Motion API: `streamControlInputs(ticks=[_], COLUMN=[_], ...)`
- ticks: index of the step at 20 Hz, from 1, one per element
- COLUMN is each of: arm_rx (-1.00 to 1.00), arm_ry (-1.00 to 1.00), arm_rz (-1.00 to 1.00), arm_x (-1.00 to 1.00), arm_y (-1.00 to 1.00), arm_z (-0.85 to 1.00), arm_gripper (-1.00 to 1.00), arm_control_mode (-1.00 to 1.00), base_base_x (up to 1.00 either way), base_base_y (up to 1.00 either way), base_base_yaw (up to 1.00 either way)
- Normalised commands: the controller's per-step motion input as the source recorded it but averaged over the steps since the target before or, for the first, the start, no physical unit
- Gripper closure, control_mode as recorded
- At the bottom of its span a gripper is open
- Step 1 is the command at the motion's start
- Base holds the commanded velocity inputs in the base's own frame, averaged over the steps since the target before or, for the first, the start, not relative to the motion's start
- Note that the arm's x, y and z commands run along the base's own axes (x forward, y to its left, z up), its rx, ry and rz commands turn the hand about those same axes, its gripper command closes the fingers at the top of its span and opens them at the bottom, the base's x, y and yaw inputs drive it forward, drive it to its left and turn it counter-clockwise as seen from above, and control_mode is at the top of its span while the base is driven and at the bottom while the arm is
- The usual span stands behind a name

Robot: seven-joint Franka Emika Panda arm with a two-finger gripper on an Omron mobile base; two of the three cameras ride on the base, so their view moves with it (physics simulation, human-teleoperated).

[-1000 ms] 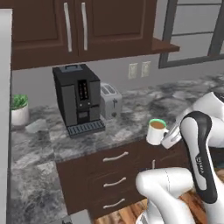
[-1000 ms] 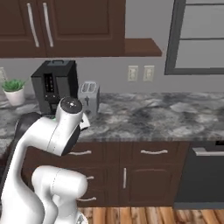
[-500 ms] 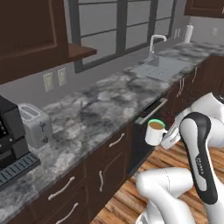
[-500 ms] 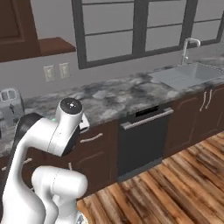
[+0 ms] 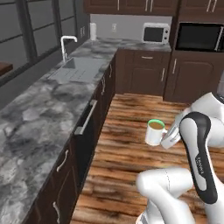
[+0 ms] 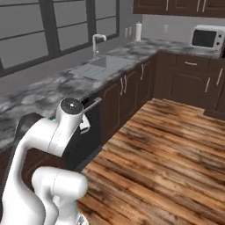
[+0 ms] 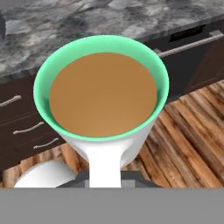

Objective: Pick up the brewed coffee from the coffee machine and place it next to the breakfast plate on the dining counter.

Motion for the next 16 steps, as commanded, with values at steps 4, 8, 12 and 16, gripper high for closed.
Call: streamControlInputs(ticks=[4,8,12,16], arm_rx=[0.0,0.0,0.0,0.0], arm_ry=[0.0,0.0,0.0,0.0], arm_rz=[0.0,0.0,0.0,0.0], arm_x=[0.0,0.0,0.0,0.0], arm_y=[0.0,0.0,0.0,0.0], arm_z=[0.0,0.0,0.0,0.0], arm_gripper=[1.0,1.0,1.0,1.0], arm_control_mode=[1.0,1.0,1.0,1.0], base_base_x=[0.03,0.04,0.03,0.24], base_base_y=[-0.38,-0.45,-0.44,-0.26], base_base_yaw=[-0.76,-0.75,-0.77,-0.72])
